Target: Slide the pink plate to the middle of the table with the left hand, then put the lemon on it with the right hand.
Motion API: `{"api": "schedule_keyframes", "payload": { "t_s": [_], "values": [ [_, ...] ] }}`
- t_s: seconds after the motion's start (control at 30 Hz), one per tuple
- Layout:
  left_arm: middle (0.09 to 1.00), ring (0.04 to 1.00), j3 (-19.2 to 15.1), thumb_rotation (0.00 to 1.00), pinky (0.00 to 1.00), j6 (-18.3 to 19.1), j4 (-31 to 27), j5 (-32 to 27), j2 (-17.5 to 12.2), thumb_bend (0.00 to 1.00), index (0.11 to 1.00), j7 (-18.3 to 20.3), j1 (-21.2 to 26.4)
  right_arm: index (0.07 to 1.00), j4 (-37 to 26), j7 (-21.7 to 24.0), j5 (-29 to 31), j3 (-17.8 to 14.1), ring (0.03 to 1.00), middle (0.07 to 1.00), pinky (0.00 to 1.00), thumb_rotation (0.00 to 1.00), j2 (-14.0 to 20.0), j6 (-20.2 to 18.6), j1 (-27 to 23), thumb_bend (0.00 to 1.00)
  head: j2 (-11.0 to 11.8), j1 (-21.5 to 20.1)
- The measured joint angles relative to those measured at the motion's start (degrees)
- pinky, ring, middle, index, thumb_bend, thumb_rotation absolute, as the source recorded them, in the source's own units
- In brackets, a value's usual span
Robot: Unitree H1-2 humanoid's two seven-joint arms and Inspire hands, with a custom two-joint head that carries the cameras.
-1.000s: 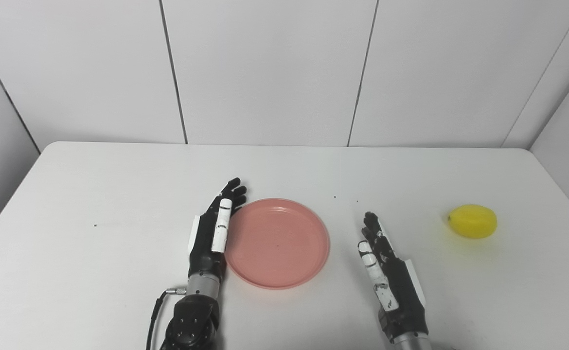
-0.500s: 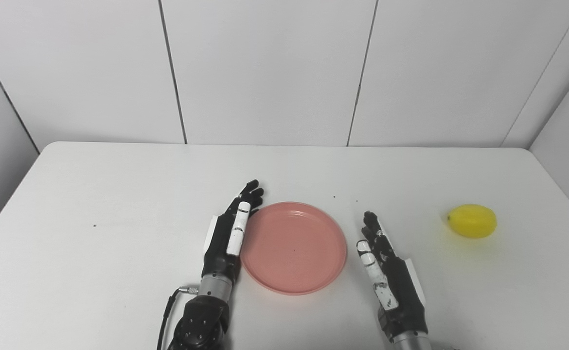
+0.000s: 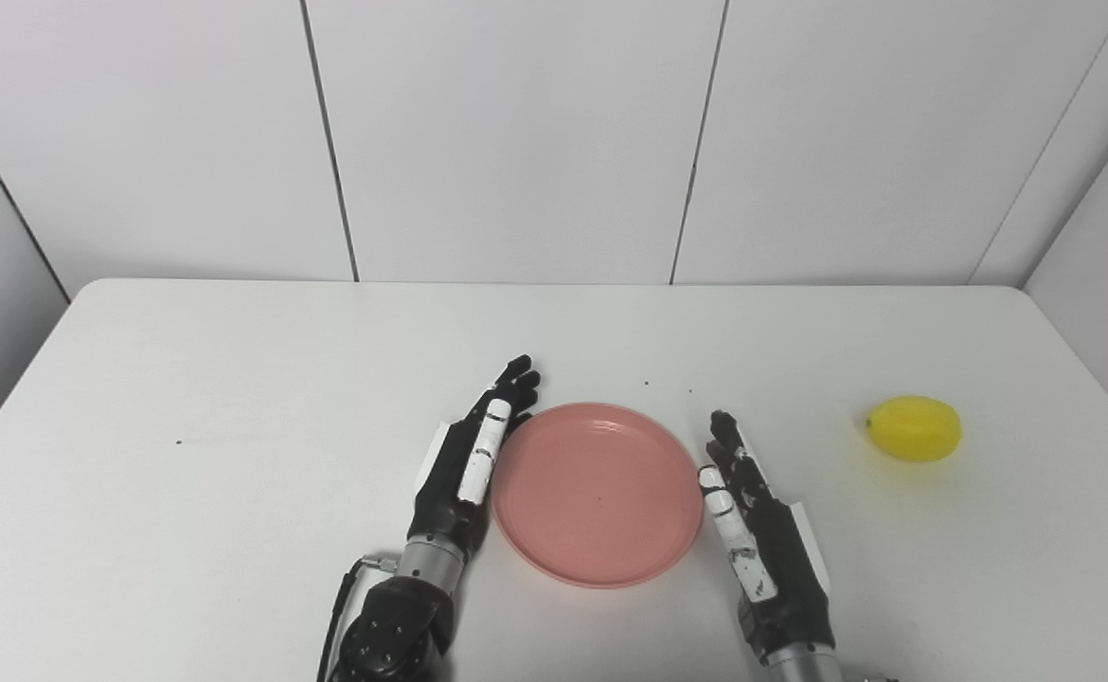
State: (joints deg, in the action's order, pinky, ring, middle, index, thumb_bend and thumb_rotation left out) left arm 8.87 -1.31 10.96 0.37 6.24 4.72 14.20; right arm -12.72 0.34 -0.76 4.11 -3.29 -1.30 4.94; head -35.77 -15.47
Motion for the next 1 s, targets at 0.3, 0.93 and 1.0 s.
{"api": "schedule_keyframes", "payload": {
  "t_s": [0.3, 0.93, 1.0],
  "values": [
    [0.919, 0.936, -0.8, 1.0, 0.96, -0.4, 1.0, 1.6, -0.9, 0.44, 0.909, -0.4, 1.3, 0.972, -0.5, -2.5, -8.2, -2.2, 0.98, 0.978, 0.96, 0.73, 3.7, 0.8, -3.8, 0.63, 0.4, -4.0],
    [0.922, 0.949, -3.2, 1.0, 0.96, -3.3, 4.3, 2.7, -2.9, 0.47, 0.918, -2.0, 3.9, 0.901, -8.0, -4.4, -27.3, -13.1, 0.908, 0.906, 0.88, 0.5, 17.7, -7.6, -9.3, 0.8, 1.1, -8.0],
    [0.921, 0.943, -3.2, 1.0, 0.95, -3.6, 4.7, 2.7, -3.0, 0.47, 0.918, -2.0, 4.1, 0.903, -8.0, -4.4, -28.3, -13.6, 0.899, 0.909, 0.85, 0.47, 17.9, -9.0, -9.9, 0.82, 1.1, -8.4]
  ]
}}
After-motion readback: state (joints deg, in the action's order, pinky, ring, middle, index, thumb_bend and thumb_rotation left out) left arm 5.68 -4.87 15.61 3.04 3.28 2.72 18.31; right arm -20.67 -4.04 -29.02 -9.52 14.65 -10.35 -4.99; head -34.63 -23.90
